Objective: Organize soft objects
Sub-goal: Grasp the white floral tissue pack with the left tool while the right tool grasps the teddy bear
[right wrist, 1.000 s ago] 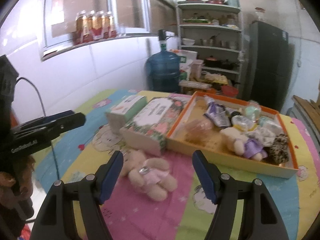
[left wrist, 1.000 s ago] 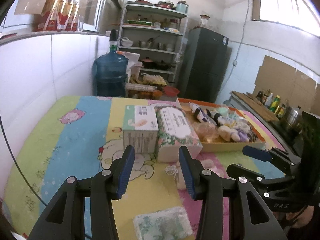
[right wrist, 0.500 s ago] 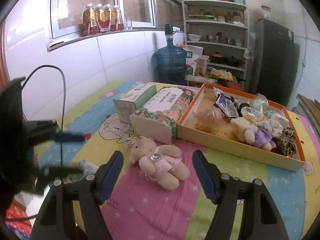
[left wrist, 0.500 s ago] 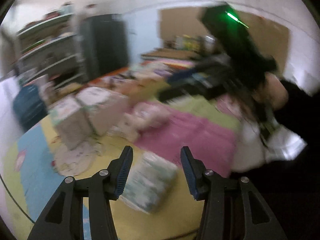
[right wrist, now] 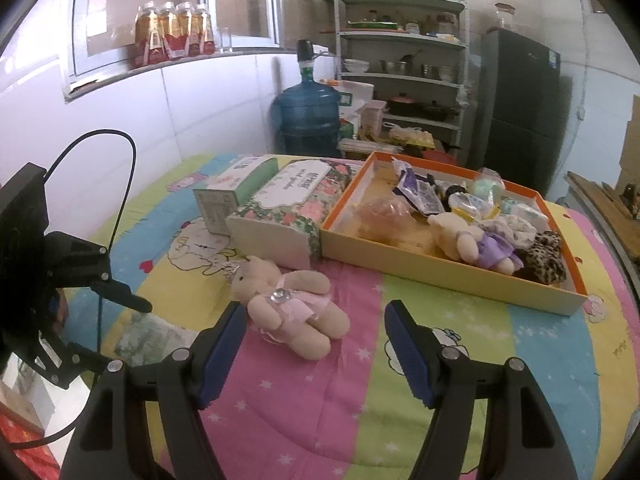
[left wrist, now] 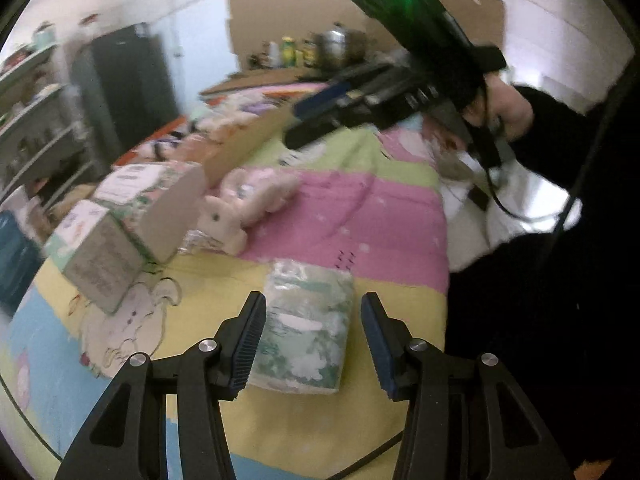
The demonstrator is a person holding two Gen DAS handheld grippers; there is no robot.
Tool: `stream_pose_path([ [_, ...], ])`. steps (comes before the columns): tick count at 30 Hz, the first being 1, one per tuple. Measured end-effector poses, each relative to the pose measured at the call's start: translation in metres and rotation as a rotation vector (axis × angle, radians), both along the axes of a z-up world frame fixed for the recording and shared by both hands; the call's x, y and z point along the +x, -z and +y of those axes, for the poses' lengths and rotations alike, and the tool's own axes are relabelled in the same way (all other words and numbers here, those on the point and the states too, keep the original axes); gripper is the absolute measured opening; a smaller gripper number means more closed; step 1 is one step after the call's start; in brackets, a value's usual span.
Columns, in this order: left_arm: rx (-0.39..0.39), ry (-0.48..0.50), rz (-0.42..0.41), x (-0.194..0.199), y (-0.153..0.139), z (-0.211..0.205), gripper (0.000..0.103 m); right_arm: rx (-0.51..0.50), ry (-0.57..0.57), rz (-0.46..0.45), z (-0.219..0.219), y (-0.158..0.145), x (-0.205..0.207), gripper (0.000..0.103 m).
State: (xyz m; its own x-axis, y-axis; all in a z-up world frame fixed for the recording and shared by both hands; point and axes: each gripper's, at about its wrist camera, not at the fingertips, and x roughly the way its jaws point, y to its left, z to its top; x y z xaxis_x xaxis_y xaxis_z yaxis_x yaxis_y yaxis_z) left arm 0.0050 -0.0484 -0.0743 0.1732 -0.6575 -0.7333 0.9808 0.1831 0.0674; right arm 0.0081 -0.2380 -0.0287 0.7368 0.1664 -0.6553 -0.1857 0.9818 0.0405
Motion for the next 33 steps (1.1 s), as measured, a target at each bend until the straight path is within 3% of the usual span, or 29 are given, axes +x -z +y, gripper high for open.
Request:
stream_pose_path([
  [4,0.039,0.06,-0.013,0.005,0.009,-0.005,0.051,0.003,0.027,0.011,-0.001,0.001,0.002,0.071],
  [11,0.062,0.064,0.007,0.017,0.021,-0.013,0.056,-0.014,0.041,0.031,0.002,0.004,0.008,0.071],
  [18,0.047,0.028,0.039,0.019,0.02,-0.013,0.053,-0.02,-0.006,0.058,0.008,0.01,0.016,0.071],
  [22,-0.021,-0.056,0.067,0.019,0.012,-0.008,0.052,-0.042,-0.087,0.08,0.013,0.014,0.021,0.071],
  [26,-0.093,-0.217,0.065,0.02,0.001,-0.006,0.052,-0.059,-0.182,0.108,0.015,0.019,0.031,0.071],
  [33,-0.102,-0.469,-0.015,0.013,-0.014,-0.012,0.052,-0.033,-0.322,0.166,0.014,0.029,0.057,0.071],
])
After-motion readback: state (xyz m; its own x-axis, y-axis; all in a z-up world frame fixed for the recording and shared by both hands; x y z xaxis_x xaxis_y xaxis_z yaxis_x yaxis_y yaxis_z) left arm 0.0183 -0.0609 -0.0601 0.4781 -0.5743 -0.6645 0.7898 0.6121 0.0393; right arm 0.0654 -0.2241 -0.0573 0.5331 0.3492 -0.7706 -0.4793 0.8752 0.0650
